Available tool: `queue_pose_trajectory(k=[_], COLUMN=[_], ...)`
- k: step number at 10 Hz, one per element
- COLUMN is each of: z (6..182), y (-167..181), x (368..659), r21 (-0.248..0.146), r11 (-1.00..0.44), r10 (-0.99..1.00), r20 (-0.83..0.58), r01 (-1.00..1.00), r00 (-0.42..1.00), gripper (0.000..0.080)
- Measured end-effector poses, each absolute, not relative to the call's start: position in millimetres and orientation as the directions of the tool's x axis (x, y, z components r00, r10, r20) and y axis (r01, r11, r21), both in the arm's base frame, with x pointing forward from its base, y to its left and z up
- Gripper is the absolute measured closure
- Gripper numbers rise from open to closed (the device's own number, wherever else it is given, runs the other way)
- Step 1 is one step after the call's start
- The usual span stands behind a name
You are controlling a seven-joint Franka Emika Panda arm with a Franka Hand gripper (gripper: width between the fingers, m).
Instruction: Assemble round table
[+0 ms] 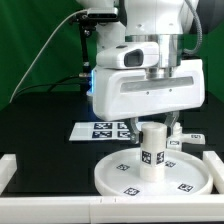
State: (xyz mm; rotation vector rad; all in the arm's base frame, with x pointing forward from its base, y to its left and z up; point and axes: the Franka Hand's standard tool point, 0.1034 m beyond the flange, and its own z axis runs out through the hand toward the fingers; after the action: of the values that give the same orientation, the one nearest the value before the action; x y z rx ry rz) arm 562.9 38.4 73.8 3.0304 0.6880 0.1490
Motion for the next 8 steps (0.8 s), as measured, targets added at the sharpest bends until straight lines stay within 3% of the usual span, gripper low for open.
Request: queue_pose_trajectory(k=[1,6,8], z=[73.7,72.2,71.7], y=[38.3,37.5,40.8], x=[562.9,562.3,562.1], r21=[0.044,0.008,-0.039], r11=[-0.935,-1.000,-0.953], r10=[0.356,-0.027,-0.303], r20=[0.090,0.150,0.160], r01=[0.353,-0.028,-0.301], r00=[0.930,0.988,0.939], gripper=[0.0393,0.0393,0.0393])
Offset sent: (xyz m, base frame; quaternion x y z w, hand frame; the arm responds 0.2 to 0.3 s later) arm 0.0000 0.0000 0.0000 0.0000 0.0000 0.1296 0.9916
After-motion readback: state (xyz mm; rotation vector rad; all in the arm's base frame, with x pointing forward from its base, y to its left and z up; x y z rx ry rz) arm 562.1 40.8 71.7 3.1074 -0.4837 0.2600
